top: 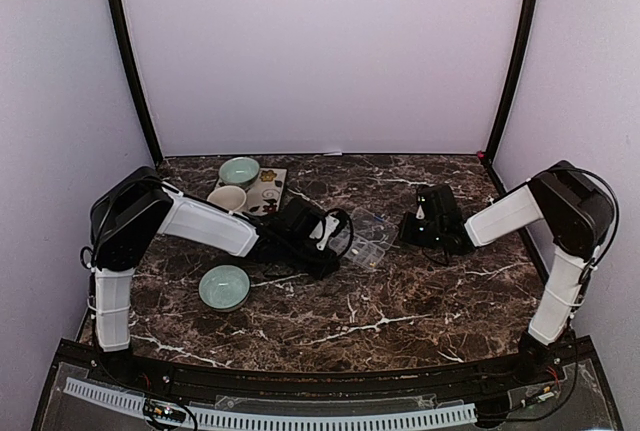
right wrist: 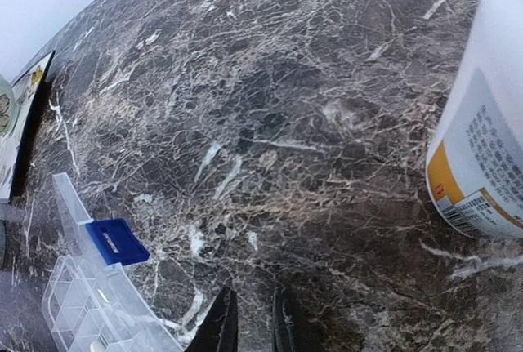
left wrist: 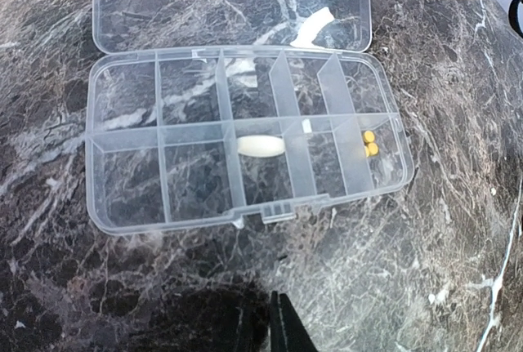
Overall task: Sort the pills into containers
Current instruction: Close the lid of the pill container on the pill container.
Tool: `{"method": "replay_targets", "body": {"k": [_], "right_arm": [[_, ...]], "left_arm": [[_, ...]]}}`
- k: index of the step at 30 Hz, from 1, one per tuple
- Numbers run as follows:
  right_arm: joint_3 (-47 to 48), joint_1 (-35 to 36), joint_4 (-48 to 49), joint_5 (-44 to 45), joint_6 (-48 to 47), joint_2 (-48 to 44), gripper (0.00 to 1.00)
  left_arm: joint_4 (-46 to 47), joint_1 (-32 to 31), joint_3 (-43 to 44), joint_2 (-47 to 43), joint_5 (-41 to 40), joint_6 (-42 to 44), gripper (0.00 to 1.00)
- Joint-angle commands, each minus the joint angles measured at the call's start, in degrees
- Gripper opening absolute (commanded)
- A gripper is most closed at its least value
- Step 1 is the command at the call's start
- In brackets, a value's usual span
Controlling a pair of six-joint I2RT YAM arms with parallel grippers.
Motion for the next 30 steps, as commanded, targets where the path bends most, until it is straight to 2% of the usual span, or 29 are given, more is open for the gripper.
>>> {"method": "replay_targets", "body": {"k": [1, 22, 30], "right_arm": [[-0.24, -0.24, 5.92, -3.65, -1.0, 0.3, 0.17], [-4.92, 0.58, 17.37, -14.12, -2.69, -1.48, 0.16], [-4.7, 1.52, 18.83, -17.62, -4.53, -1.17, 0.16]], "left_arm": [[-1.37, 1.08, 1.38, 0.39, -1.1, -0.61, 0.1], [-0.53, 2.94, 1.9, 1.61, -2.46, -0.81, 0.1], [-0.48, 3.67, 1.69, 1.62, -3.04, -0.62, 0.1]]}}
